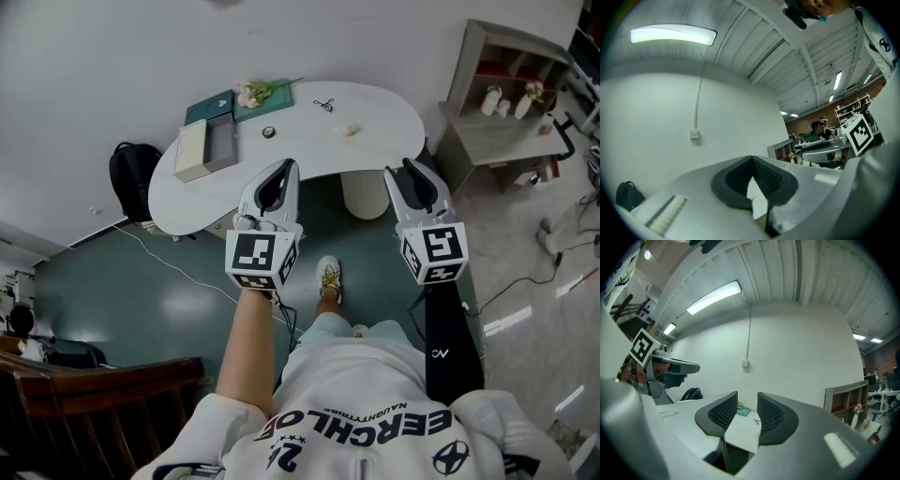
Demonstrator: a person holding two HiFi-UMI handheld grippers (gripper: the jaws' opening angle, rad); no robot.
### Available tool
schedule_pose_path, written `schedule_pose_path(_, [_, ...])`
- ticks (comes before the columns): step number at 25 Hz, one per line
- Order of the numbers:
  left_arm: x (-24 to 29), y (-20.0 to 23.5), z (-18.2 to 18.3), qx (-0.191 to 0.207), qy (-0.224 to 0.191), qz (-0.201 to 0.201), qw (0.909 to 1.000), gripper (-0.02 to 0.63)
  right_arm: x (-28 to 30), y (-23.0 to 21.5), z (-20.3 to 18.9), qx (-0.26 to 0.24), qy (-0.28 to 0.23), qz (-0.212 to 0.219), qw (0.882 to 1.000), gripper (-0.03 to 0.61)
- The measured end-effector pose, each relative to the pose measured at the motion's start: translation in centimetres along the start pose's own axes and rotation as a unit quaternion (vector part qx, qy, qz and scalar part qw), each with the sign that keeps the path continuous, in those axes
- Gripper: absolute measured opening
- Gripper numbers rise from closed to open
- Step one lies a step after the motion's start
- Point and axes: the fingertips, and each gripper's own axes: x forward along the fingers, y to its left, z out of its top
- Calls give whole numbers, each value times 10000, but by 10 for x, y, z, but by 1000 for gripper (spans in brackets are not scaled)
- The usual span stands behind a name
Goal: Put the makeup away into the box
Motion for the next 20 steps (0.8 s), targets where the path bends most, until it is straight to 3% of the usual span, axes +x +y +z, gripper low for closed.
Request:
schedule_pose_path(14, [131,106,-40,30,-83,-247,9997,0,153,-30,-23,-197,295,-225,9991,164])
schedule_pose_path(20, [200,157,-38,116,-213,-387,9990,2,224,-51,-16,-302,338,-434,9980,164])
